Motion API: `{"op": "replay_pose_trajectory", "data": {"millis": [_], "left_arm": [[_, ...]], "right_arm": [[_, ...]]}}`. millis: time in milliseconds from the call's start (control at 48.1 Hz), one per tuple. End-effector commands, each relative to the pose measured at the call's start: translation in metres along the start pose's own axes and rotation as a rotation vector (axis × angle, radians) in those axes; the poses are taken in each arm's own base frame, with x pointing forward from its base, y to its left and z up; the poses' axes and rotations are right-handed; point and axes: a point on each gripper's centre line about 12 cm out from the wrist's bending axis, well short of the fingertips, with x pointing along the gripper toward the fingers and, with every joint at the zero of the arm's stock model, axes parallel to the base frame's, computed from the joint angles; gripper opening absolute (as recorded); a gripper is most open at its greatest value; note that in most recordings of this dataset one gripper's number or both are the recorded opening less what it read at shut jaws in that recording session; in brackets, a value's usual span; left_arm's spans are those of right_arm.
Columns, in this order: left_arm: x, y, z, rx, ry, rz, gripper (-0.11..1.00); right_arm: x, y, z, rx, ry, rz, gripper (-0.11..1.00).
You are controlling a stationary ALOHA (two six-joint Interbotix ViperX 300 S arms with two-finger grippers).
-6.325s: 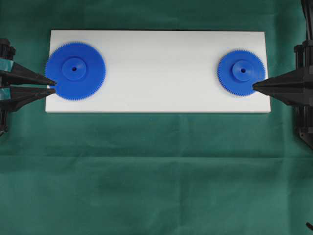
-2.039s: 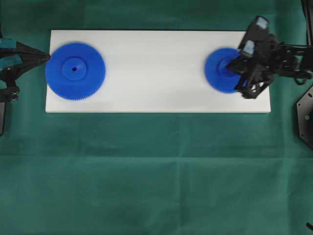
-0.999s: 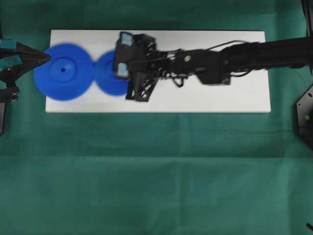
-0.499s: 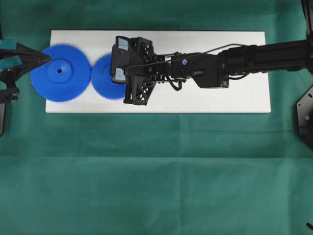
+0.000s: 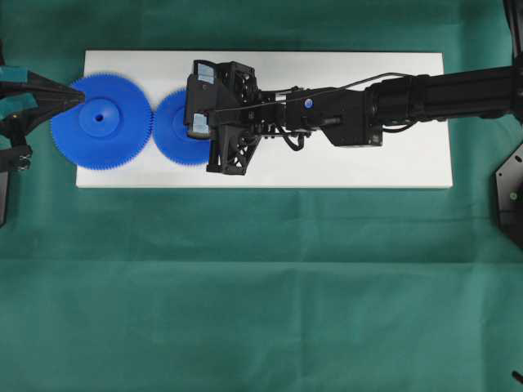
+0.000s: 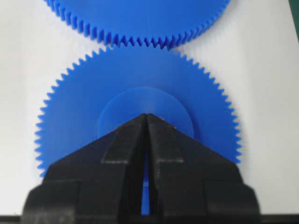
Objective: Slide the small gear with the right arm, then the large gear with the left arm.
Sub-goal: 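Hold the small gear meshed against the large gear's teeth, then slide the small gear back right to the board's right end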
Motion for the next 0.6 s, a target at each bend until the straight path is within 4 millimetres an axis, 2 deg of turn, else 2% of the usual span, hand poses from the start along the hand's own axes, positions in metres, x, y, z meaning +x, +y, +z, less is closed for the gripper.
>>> {"op": "replay_pose_trajectory", "data": {"millis": [0, 229, 395, 583], "left_arm": [[0.0, -0.001, 0.008, -0.003, -0.021, -0.002, 0.0], [0.0, -0.001, 0.008, -0.003, -0.021, -0.002, 0.0], [0.0, -0.001, 0.008, -0.002, -0.02, -0.004, 0.0], [0.0, -0.001, 0.008, -0.002, -0.02, -0.004, 0.0]], "right_arm": [[-0.003, 0.006, 0.0, -0.009, 0.007, 0.007, 0.5], [-0.004, 0.004, -0.003, -0.006, 0.025, 0.0, 0.5], [-0.015, 0.001, -0.006, -0.003, 0.033, -0.005, 0.5], [-0.033, -0.013, -0.032, 0.047, 0.079, -0.024, 0.5]]}}
